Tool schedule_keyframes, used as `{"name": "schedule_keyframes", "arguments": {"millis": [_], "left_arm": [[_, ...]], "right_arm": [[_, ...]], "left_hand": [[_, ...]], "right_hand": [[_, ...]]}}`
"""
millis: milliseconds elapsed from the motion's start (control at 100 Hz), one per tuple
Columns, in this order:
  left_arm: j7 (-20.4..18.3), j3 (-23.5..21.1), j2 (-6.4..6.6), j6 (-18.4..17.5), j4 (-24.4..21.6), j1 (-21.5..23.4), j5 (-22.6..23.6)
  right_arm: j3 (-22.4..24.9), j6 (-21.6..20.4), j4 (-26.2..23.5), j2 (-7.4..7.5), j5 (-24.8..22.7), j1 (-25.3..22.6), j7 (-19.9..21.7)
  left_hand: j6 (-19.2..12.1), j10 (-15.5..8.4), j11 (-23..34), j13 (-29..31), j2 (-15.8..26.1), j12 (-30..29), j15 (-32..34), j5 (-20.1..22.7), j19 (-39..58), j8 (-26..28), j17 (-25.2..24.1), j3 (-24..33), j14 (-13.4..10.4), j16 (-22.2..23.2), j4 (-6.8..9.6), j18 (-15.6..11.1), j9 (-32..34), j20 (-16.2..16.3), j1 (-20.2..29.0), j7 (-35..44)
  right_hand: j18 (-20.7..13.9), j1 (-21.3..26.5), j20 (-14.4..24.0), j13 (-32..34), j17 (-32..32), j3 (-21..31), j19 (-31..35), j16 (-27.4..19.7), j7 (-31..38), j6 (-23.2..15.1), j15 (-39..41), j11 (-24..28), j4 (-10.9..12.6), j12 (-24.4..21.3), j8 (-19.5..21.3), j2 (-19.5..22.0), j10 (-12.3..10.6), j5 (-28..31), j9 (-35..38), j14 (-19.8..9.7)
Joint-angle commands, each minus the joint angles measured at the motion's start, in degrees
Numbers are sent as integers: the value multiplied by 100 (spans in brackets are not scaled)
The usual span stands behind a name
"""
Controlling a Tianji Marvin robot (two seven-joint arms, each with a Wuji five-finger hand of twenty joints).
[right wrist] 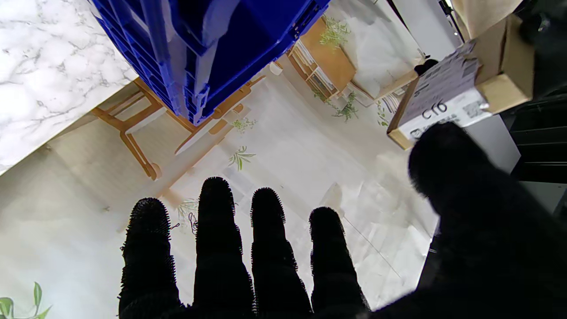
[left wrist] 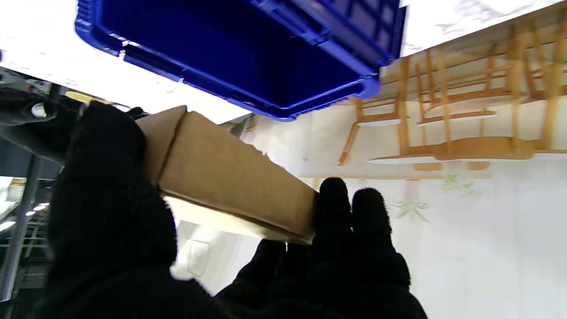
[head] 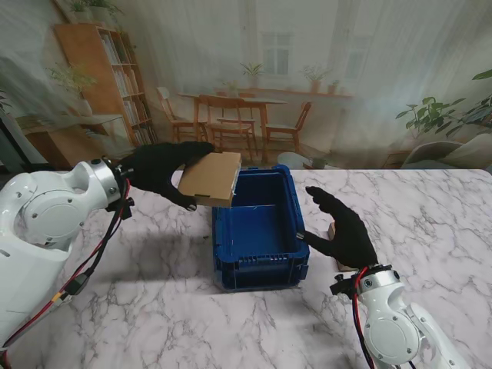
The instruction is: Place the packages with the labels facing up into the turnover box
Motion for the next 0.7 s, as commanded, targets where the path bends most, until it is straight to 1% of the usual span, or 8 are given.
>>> {"name": "schedule_keyframes", "arguments": {"millis": [0, 140, 230, 360, 450, 600, 660, 690], "left_arm": [[-110, 221, -79, 76, -22, -177, -67], [-82, 762, -130, 326, 144, -520, -349], [-39, 1111, -170, 488, 252, -743, -496], [68, 1513, -237, 698, 373, -970, -715], [157, 1750, -287, 849, 461, -1097, -875], [186, 2022, -326, 962, 576, -1267, -1026], [183, 2073, -331, 971, 593, -1297, -1063], [173, 2091, -332, 977, 599, -1306, -1094]], "right_arm": [[0, -198, 12, 16, -19, 55, 16], [-19, -576, 42, 58, -138, 177, 123], [-81, -701, 67, 58, -246, 282, 55], [-216, -783, 123, 17, -314, 438, -194], [-294, -876, 219, -9, -422, 565, -393], [-360, -991, 410, 4, -865, 756, -661], [-377, -1030, 493, 21, -1074, 821, -771], [-385, -1058, 535, 29, -1151, 852, -808]], "left_hand": [[-692, -761, 996, 108, 1335, 465, -11, 772, 114, 418, 14, 2437, -111, 7, 447, -178, 973, 73, 1491, 1165], [-731, -793, 999, 145, 1326, 474, -3, 801, 116, 439, 59, 2440, -125, 8, 457, -207, 1012, 73, 1458, 1179], [-735, -795, 1005, 163, 1328, 481, 4, 806, 116, 456, 72, 2454, -132, 12, 466, -223, 1020, 74, 1453, 1197], [-747, -801, 1016, 183, 1327, 489, 11, 814, 121, 473, 89, 2467, -131, 15, 472, -217, 1043, 78, 1426, 1223], [-750, -807, 1018, 201, 1334, 491, 18, 818, 127, 480, 95, 2479, -134, 20, 472, -210, 1059, 83, 1425, 1237], [-740, -799, 1018, 200, 1332, 493, 19, 829, 128, 483, 93, 2481, -118, 25, 470, -210, 1073, 88, 1416, 1249], [-751, -804, 1016, 207, 1328, 492, 19, 836, 130, 483, 97, 2468, -129, 26, 464, -208, 1083, 91, 1390, 1252], [-755, -798, 1011, 198, 1324, 490, 12, 839, 124, 481, 88, 2470, -123, 24, 464, -203, 1082, 91, 1384, 1252]], "right_hand": [[-213, -160, 17, -199, -66, -219, 80, -40, -44, -295, -130, -28, -128, -75, -175, -216, -148, -424, -237, -216], [-260, -41, -3, -361, -73, -665, 210, -81, 55, -470, -197, 31, -31, -106, -283, -298, -91, -636, -675, -233], [-277, 41, -5, -380, -13, -735, 287, -92, 166, -518, -201, 52, 2, -111, -255, -380, -80, -538, -756, -231], [-296, 14, -41, -404, -10, -928, 457, -117, 381, -432, -189, 116, 30, -104, -120, -491, -228, -481, -857, -247], [-347, 43, -132, -506, -41, -1017, 618, -184, 310, -431, -221, 63, 118, -141, -101, -524, -367, -686, -1103, -306], [-392, 380, -406, -557, -42, -932, 833, -376, -262, -617, -327, -118, 168, -260, -413, -659, -559, -791, -1451, -404], [-405, 536, -445, -577, -21, -864, 867, -405, -302, -775, -348, -142, 182, -273, -418, -704, -591, -757, -1498, -445], [-413, 572, -569, -564, -25, -750, 938, -485, -199, -876, -382, -169, 166, -296, -304, -723, -611, -761, -1502, -468]]}}
